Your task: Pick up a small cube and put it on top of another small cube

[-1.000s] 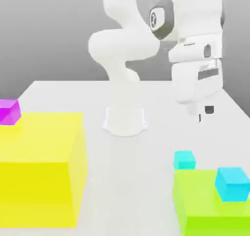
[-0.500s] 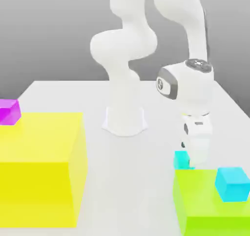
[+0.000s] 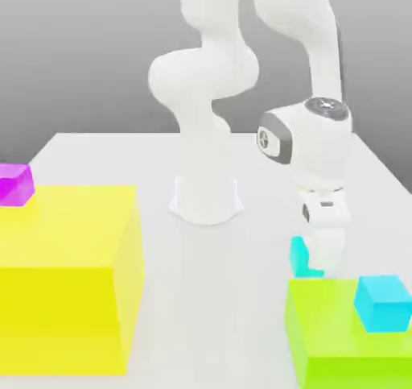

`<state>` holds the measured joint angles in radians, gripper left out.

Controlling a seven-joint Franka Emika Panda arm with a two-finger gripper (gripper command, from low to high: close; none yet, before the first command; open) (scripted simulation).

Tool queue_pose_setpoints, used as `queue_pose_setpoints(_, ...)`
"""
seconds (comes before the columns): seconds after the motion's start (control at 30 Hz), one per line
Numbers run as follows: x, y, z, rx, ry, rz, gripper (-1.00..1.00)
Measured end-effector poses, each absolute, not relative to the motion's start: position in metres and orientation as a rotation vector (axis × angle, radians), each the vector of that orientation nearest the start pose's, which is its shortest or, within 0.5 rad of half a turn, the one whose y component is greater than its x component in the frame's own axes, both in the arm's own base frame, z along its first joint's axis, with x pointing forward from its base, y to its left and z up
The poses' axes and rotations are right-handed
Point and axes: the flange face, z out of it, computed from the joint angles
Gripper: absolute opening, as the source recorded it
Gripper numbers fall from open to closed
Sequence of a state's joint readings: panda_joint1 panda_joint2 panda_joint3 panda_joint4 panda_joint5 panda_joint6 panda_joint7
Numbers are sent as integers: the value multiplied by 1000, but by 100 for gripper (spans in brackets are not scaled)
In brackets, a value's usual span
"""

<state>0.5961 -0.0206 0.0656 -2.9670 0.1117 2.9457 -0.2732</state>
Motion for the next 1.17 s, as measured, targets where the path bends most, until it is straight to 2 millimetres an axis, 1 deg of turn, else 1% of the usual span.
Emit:
queue_pose_setpoints(0.03, 256, 189, 190, -2866, -1254, 6, -100)
queue_pose_setpoints(0.07, 261, 186, 197, -2870, -1260, 3, -100)
queue_pose_setpoints(0.13, 285, 172, 213, -2869, -1274, -6, -100)
queue_pose_setpoints(0.23, 328, 138, 242, -2866, -1293, -20, -100)
queue_pose_setpoints(0.3, 354, 108, 262, -2866, -1304, -28, -100)
queue_pose_setpoints(0.4, 384, 54, 295, -2868, -1318, -36, -100)
queue_pose_setpoints(0.47, 398, 12, 318, -2871, -1323, -38, -100)
queue_pose_setpoints(0.53, 405, -33, 341, -2876, -1325, -37, -100)
queue_pose_setpoints(0.63, 403, -105, 375, -2883, -1319, -30, -100)
queue_pose_setpoints(0.7, 392, -155, 397, -2887, -1310, -23, -100)
queue_pose_setpoints(0.77, 373, -204, 417, -2890, -1295, -13, -100)
queue_pose_setpoints(0.87, 330, -275, 444, -2890, -1263, 0, -100)
queue_pose_setpoints(0.9, 316, -293, 448, -2888, -1252, 3, -100)
queue_pose_setpoints(0.93, 309, -302, 442, -2887, -1247, 4, -100)
queue_pose_setpoints(0.97, 306, -307, 431, -2886, -1244, 5, -100)
queue_pose_setpoints(1.03, 302, -310, 404, -2886, -1242, 6, -100)
queue_pose_setpoints(1.07, 301, -310, 396, -2886, -1242, 6, 100)
queue_pose_setpoints(1.17, 301, -310, 396, -2886, -1242, 6, 100)
